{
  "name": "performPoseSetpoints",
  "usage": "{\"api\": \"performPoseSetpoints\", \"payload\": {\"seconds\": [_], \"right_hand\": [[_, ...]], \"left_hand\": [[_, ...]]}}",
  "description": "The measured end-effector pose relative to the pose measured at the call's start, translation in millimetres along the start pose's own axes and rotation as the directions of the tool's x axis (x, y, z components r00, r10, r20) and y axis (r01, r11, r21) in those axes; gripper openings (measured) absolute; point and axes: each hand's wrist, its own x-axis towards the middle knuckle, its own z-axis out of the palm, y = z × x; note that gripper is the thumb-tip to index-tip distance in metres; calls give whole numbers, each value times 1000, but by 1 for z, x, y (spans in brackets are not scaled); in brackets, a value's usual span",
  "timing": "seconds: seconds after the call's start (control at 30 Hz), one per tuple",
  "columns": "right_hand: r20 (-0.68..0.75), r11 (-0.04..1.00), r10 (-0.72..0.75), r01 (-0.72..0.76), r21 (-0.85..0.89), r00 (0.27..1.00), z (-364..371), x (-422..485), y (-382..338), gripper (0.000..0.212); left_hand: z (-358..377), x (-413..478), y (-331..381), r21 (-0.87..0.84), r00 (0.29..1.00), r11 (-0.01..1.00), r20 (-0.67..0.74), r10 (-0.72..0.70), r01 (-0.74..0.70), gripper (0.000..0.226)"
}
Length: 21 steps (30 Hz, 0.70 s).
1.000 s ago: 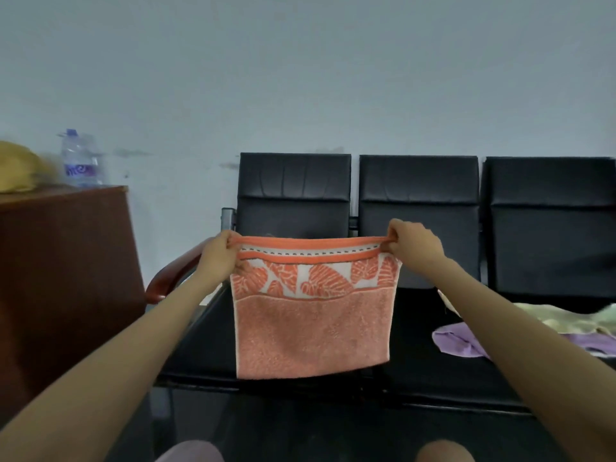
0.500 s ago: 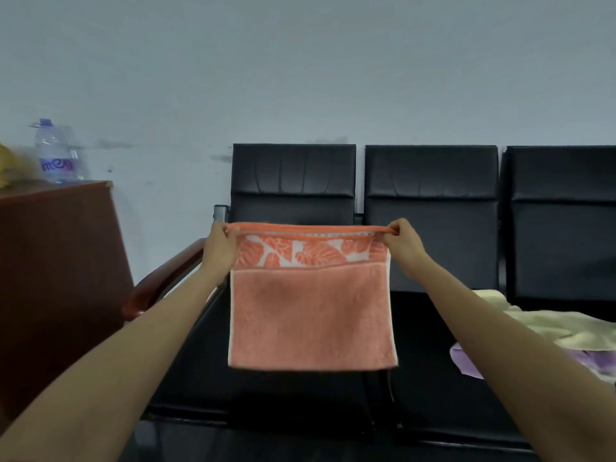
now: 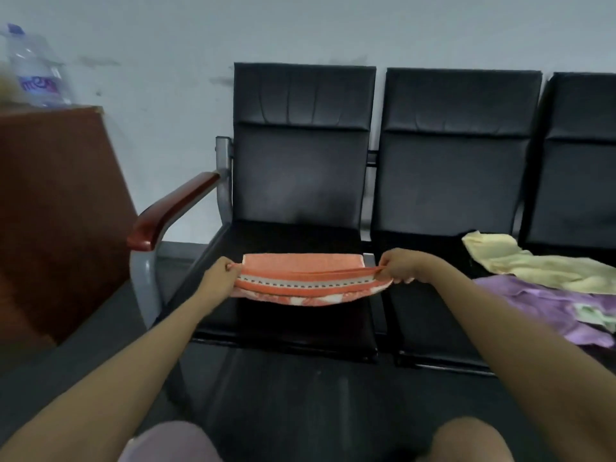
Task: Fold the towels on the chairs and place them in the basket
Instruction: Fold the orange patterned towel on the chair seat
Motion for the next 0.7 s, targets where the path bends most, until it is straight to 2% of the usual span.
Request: {"api": "performPoseSetpoints", "payload": {"seconds": [0.07,0.17,0.23,0.3,0.37,0.47,0.53,0.7], "right_hand": [[140,998,41,-34,-53,989,14,-3,6,11],[177,998,57,-50,-46,983,31,-2,10,20],[143,998,58,-52,-45,988,40,0,9,25],[88,999,51,-49,-22,995,44,6,7,17],[15,996,36,-37,84,999,41,17,7,12],[-117,962,40,-7,272,992,33,44,8,16],[-173,942,64,-2,335,983,33,63,10,18],[-181,960,119,-67,270,976,53,105,20,19]], "left_hand": [[4,-11,-19,94,999,996,46,-17,13,17],[7,-19,-35,122,994,992,98,-53,40,20],[8,-17,-38,115,992,991,103,-77,65,22],[11,-11,-36,90,995,994,75,-69,62,22],[14,-2,-29,56,999,998,29,-43,42,21],[18,20,-14,-6,999,1000,-34,0,0,19],[22,39,-9,-19,998,1000,-54,21,-22,20],[50,77,-23,42,999,999,27,-29,27,22]]}}
